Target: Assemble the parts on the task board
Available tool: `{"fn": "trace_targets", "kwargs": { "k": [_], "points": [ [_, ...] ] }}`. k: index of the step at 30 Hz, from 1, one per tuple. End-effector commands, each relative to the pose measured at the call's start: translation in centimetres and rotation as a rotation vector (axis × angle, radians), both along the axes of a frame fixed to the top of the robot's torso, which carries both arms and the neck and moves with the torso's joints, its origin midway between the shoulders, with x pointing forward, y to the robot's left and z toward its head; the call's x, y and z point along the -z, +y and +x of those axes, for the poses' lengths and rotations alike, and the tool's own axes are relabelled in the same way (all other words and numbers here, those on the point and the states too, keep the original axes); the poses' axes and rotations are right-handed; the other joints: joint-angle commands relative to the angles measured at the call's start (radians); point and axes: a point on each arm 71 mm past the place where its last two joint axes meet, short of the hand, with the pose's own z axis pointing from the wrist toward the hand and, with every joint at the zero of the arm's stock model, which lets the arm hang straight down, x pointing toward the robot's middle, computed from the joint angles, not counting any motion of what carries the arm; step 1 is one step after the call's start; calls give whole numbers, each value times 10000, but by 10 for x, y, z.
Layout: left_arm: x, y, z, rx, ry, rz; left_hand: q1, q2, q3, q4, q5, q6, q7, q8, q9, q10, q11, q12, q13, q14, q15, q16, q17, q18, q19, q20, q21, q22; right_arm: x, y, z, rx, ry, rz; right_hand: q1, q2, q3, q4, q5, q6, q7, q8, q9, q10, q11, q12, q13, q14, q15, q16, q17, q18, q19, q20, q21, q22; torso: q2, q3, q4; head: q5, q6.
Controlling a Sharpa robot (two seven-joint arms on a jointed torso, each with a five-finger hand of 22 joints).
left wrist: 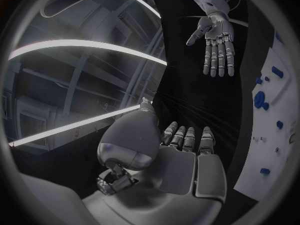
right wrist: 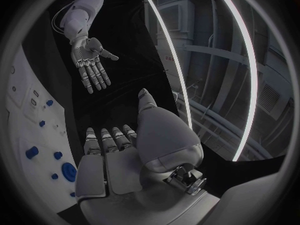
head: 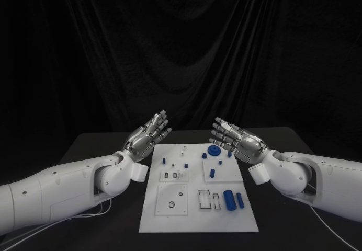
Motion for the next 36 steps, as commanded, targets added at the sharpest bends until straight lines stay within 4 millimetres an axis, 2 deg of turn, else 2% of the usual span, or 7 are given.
{"fn": "trace_targets", "kwargs": {
  "k": [1,8,13,20,23,29,36],
  "points": [
    [-8,11,-1,-450,-1529,335,-168,201,96,-12,54,342,199,70,26,220,70,137,38,4,146,-37,-10,187,10,164,-61,-15,-9,-6,1,-327,-1238,-1104,979,193,513,-633,2280,150,158,211,53,31,480,44,58,109,456,140,96,82,717,557,492,296,5,-1,-14,-14,-236],
    [-14,38,-8,-1124,-2595,1220,442,144,339,-22,1137,975,526,118,80,483,202,296,81,4,244,-37,-10,196,56,345,-17,19,-39,-16,17,-101,-2973,-3280,2268,44,1688,-2112,3268,738,733,892,178,1006,1381,1874,614,2458,947,2282,727,-281,5202,594,2628,1279,1,-31,26,214,-747],
    [-19,51,-12,-1353,-3187,1804,848,130,396,-20,1607,1277,652,133,102,617,249,361,99,4,288,-37,-10,197,96,405,19,44,-63,-17,31,-425,-5020,-5819,2727,-316,2005,-3002,3090,1904,1223,1726,352,2073,1593,3817,923,5694,715,4127,1087,-137,7188,341,3779,1800,100,-54,67,267,-978],
    [-27,64,-20,-1688,-3741,2382,1280,82,419,-18,1993,1679,774,164,133,788,317,428,121,4,341,-37,-10,195,148,505,63,70,-99,-10,44,-634,-8976,-10612,1792,-744,1941,-2345,-348,5112,1331,3306,793,4176,1346,5250,1018,9230,-187,4654,1058,31,9057,-350,5977,3059,407,-75,170,270,-1188],
    [-32,67,-22,-1787,-4186,2709,1448,55,423,-23,2130,1787,775,165,138,874,344,460,130,14,364,-31,-6,197,181,553,91,87,-109,-8,48,-493,-10413,-12271,1244,-1056,1861,-1733,-1001,5775,1188,3102,824,5537,1078,5588,1037,10871,-614,5133,1298,94,10179,-588,6580,3348,492,-103,237,264,-1206],
    [-42,73,-25,-2035,-4731,3096,1639,-3,387,-16,2256,2029,775,184,157,1013,358,504,145,60,378,-9,12,199,246,602,146,116,-119,-5,51,-358,-12104,-14750,1048,-1811,2966,-1192,1529,7350,858,2638,961,7765,479,5129,712,13222,-1390,7567,2710,-70,12474,-1393,9503,5953,848,-124,373,216,-953],
    [-47,80,-29,-2168,-4900,3198,1761,-21,392,-21,2349,2084,778,181,158,1046,384,506,147,66,395,-8,13,196,261,632,159,122,-120,0,51,-516,-12525,-16431,267,-3204,4841,-132,968,7857,603,1679,1196,8383,320,4054,705,13322,-1569,10040,5008,-649,13359,-1497,12646,10149,1198,-150,531,132,-752]
  ]
}}
